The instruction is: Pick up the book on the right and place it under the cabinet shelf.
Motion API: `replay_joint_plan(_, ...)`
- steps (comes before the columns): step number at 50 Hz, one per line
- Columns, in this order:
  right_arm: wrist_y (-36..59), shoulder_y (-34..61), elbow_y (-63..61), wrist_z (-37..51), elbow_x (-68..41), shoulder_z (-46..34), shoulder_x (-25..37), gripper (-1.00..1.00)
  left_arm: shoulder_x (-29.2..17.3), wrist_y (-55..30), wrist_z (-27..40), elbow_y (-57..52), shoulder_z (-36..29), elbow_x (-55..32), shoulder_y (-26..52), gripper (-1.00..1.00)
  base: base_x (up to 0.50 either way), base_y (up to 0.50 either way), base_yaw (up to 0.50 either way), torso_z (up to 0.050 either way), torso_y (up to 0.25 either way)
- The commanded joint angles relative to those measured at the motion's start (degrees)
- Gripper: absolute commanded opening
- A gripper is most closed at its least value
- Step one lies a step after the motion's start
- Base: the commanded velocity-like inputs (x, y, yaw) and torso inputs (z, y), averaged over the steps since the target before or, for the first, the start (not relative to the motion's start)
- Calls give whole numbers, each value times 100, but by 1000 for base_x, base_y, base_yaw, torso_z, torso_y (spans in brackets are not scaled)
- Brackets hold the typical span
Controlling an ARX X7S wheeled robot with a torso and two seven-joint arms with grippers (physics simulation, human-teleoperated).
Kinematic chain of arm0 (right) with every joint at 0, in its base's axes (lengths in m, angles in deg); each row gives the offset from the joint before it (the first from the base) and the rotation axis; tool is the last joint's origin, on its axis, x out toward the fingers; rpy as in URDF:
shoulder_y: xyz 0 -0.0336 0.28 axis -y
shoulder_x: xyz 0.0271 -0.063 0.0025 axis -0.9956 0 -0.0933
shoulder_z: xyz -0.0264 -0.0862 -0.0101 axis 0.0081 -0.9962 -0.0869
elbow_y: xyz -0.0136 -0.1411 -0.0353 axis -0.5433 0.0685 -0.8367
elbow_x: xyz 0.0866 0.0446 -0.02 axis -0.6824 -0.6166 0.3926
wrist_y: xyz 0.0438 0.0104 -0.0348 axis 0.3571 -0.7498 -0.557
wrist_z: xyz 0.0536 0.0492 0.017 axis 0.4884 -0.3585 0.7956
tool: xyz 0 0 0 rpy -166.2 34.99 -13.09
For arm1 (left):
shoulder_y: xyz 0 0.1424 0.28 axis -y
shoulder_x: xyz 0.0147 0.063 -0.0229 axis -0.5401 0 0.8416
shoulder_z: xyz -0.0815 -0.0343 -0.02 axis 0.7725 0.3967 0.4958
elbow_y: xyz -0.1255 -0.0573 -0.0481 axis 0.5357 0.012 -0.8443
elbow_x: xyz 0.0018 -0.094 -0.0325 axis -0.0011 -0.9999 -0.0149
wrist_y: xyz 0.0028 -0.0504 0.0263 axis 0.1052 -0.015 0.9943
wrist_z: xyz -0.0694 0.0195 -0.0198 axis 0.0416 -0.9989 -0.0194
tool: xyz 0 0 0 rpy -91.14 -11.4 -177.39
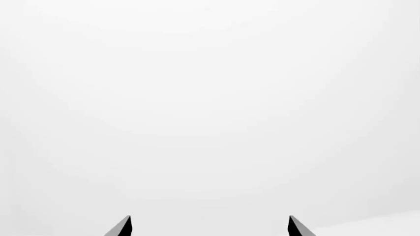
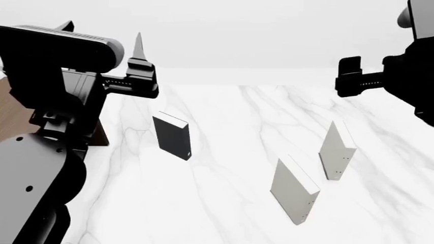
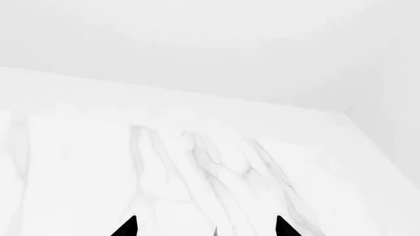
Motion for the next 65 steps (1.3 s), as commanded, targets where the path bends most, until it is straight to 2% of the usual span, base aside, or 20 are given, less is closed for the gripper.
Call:
replay_joint_plan(1,-23,301,830,1016,-1540,-264,459,100,-12,-3,14,6,-38,-36,1,100,0,0,0,0,0)
replay_joint_plan(22,-298,-9,1339,975,-1920,-541,686,100,-57,83,44,17,-64,-77,-109,100,0,0,0,0,0)
replay_joint_plan(65,-1203,-830,1548,591,-1863,-810,889,100,-99,144,107,-15,-102,-211,-233,100,0,0,0,0,0)
